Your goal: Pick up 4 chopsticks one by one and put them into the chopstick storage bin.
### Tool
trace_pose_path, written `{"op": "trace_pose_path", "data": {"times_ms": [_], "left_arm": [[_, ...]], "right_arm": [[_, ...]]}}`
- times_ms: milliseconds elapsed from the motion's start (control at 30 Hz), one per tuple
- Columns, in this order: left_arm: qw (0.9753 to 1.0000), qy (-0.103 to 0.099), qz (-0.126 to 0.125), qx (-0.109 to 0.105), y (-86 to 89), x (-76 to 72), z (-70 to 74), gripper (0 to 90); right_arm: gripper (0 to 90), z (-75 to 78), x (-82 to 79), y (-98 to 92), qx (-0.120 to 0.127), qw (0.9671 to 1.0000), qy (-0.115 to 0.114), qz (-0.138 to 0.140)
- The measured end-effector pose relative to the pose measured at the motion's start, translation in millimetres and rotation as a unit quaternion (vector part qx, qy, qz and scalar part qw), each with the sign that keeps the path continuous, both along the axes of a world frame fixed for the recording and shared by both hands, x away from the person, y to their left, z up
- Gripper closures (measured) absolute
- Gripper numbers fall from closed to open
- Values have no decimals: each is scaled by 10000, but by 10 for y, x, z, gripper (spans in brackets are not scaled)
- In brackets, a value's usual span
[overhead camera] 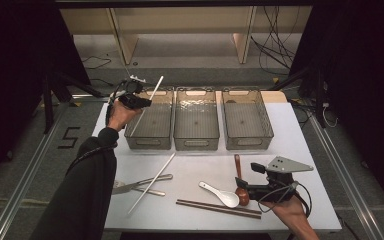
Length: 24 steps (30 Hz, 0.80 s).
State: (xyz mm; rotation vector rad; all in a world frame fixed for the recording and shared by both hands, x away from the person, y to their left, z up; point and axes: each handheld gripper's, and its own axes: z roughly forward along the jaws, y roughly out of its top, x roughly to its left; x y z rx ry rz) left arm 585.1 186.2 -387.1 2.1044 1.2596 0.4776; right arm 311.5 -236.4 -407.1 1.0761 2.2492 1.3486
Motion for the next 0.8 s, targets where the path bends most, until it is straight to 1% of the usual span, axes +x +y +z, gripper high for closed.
{"op": "trace_pose_path", "data": {"times_ms": [33, 67, 100, 133, 167, 267, 300, 333, 367, 400, 433, 500, 567, 600, 633, 667, 700, 733, 767, 800], "left_arm": [[10000, 49, 67, -54, -5, 1, -10, 742], [9999, 81, 103, -71, -6, 0, -14, 715], [9999, 94, 111, -19, -6, -7, -11, 691], [9999, 115, 119, 4, -9, -20, -4, 691], [9998, 174, 91, -13, -7, -40, 11, 664], [9988, 489, -48, -93, -17, -137, 71, 546], [9984, 554, -50, -122, -18, -187, 95, 546], [9979, 619, -48, -179, -20, -248, 119, 510], [9972, 697, -97, -254, -19, -334, 140, 486], [9967, 753, -131, -288, -22, -390, 147, 436], [9962, 805, -178, -284, -29, -470, 150, 436], [9953, 896, -291, -238, -47, -644, 134, 386], [9935, 1029, -444, -189, -81, -822, 90, 355], [9933, 1027, -516, -141, -97, -903, 63, 344], [9931, 1018, -573, -138, -110, -979, 36, 330], [9921, 1053, -665, -173, -111, -1035, 15, 330], [9909, 1129, -701, -190, -109, -1077, -1, 322], [9913, 1121, -676, -136, -113, -1127, -11, 322], [9907, 1145, -725, -83, -128, -1190, -27, 312], [9896, 1194, -797, -58, -148, -1253, -50, 312]], "right_arm": [[261, 0, -1, -2, -5, 10000, -7, 3], [262, 0, 0, -4, 1, 10000, -5, -2], [261, -1, 1, -7, 20, 10000, -3, 4], [261, -1, 1, -7, 20, 10000, -3, 4], [261, 0, -1, -8, 26, 10000, 6, -4], [261, 1, -4, -8, 8, 10000, 5, -18], [261, 1, -4, -8, 8, 10000, 5, -18], [261, 1, -3, -8, 4, 10000, 10, -21], [262, 0, -3, -7, 10, 10000, 4, -27], [261, 1, -3, -7, 13, 10000, 6, -33], [261, 1, -3, -7, 13, 10000, 6, -33], [261, -1, -3, -4, -6, 10000, -1, -29], [262, -1, -5, -2, -4, 10000, -13, -30], [262, -1, -4, -2, -6, 10000, -2, -33], [261, -4, -3, 1, -19, 10000, 7, -36], [261, -4, -3, 1, -19, 10000, 7, -36], [261, -3, -6, 5, -25, 10000, 5, -32], [261, -3, -6, 5, -25, 10000, 5, -32], [261, -4, -9, 10, -50, 10000, 3, -38], [261, -3, -10, 10, -50, 10000, 0, -38]]}}
